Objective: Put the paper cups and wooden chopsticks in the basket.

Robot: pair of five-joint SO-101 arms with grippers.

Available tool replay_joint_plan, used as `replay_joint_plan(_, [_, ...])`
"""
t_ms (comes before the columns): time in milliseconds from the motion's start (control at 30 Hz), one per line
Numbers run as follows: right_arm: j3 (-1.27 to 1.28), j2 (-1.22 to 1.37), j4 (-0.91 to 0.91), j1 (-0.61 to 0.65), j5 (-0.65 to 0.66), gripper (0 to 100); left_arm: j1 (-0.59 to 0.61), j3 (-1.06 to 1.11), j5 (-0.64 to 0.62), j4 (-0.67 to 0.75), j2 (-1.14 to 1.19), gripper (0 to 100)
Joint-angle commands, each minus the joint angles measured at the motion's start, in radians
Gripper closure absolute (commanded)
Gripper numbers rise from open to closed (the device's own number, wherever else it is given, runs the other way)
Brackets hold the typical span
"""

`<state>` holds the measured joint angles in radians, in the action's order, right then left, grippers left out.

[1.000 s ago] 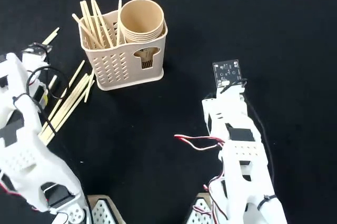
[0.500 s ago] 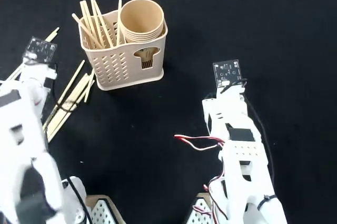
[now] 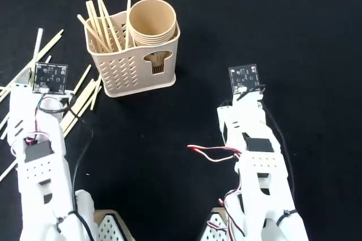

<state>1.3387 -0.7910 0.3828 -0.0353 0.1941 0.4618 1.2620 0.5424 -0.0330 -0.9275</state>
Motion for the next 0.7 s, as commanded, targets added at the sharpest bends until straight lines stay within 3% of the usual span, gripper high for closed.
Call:
replay_joint_plan(0, [-0.012,-0.022,-0.012,0.003,0.008,98.5,-0.019,-0.005,-0.103,0.069,-0.075,97])
replay_joint_plan(233, [-0.012,-0.022,-0.012,0.003,0.008,98.5,-0.012,0.018,-0.341,0.061,-0.210,97])
replay_joint_plan(667, [-0.012,-0.022,-0.012,0.005,0.008,98.5,-0.025,0.111,-0.568,0.061,-0.583,97])
